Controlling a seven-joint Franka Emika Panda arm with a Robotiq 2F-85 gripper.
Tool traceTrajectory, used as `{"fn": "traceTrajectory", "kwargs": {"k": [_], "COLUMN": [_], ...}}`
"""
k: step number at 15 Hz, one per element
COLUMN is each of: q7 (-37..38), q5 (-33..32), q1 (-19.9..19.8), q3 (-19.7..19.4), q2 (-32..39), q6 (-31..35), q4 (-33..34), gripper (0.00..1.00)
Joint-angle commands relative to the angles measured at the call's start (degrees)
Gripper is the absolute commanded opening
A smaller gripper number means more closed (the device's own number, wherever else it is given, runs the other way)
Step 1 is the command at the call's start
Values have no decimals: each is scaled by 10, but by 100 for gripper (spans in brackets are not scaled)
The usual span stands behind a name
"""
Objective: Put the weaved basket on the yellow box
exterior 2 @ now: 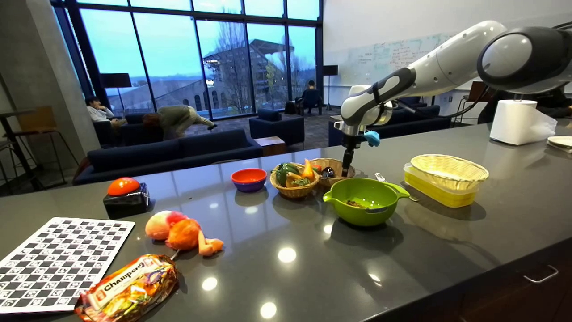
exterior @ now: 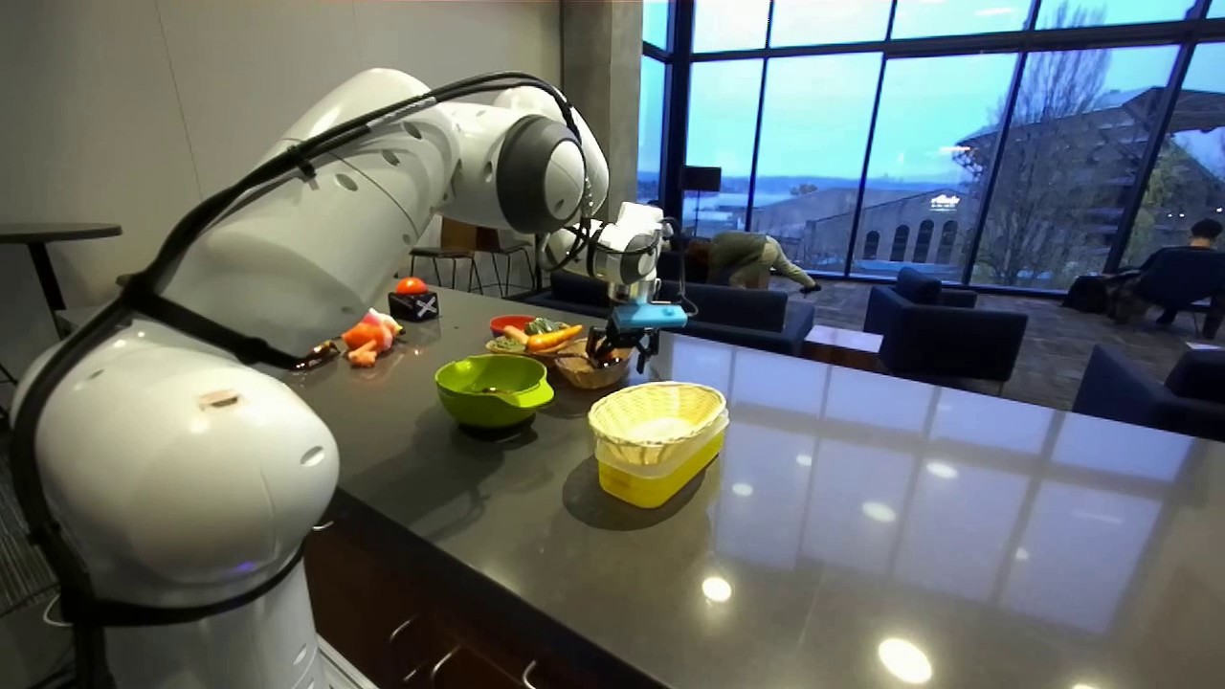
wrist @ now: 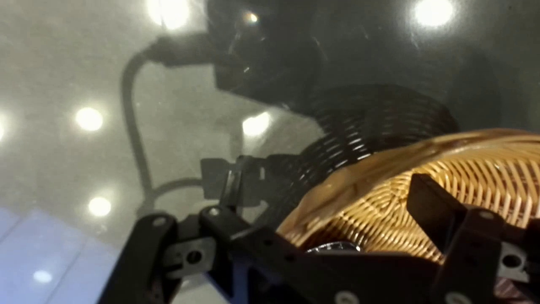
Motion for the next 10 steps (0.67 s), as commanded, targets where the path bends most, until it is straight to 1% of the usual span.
{"fn": "traceTrajectory", "kwargs": {"k": [1, 2, 3, 5, 8, 9, 10], "q7": [-12, -12, -12, -13, -12, -11, -10], "q5": [11, 12, 12, 14, 15, 15, 16], "q1": [-8, -9, -10, -11, -11, -11, -11], "q3": [4, 5, 6, 7, 8, 8, 8], "q2": [14, 17, 18, 21, 21, 22, 21], "q6": [7, 9, 11, 15, 18, 18, 19], "q4": [13, 14, 15, 15, 18, 19, 19], "gripper": [100, 97, 74, 71, 50, 40, 33]}}
